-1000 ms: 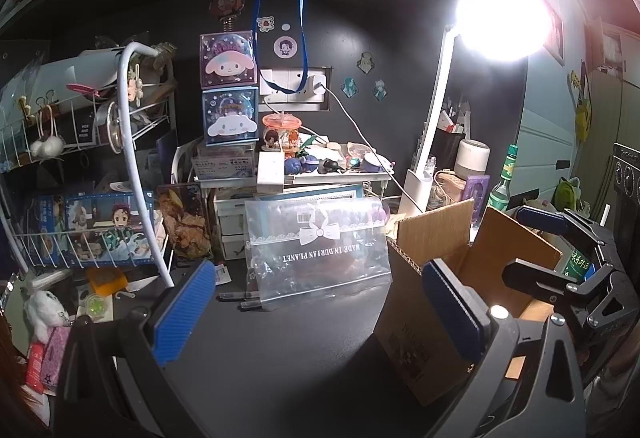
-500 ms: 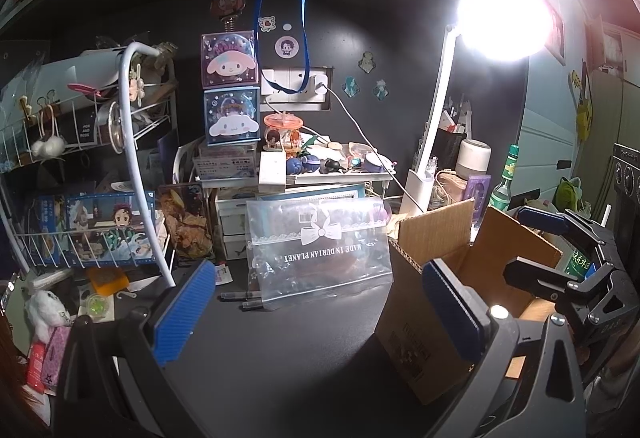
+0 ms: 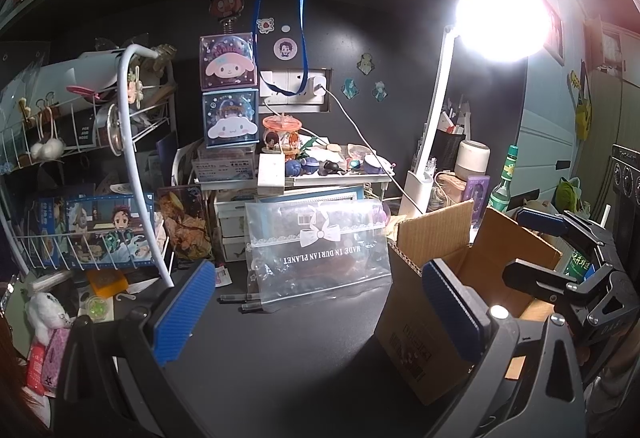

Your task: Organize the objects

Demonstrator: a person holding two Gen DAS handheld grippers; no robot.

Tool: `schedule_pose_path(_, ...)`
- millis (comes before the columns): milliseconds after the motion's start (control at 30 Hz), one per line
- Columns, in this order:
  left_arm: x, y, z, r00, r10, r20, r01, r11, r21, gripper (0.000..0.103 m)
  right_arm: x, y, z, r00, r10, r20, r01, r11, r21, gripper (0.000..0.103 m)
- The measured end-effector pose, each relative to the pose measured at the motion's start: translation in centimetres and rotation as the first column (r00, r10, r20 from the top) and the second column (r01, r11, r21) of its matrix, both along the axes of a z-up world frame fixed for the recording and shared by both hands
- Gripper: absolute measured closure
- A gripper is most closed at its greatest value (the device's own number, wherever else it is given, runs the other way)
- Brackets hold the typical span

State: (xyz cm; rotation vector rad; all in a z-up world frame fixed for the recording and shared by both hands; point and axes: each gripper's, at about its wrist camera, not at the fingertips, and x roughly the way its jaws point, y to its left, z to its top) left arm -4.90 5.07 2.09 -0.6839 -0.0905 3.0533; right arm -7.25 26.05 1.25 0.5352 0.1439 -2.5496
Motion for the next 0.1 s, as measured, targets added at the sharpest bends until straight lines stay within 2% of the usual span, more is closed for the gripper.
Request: schedule_pose_path(100, -0.08, -0.04, -0.01, 1.0, -0.002, 0.001, 0.002, 1.0, 0.0, 0.0, 0.07, -0.11, 0.02, 1.0, -0.003, 0.001, 0.003, 1.0, 0.001, 0.0)
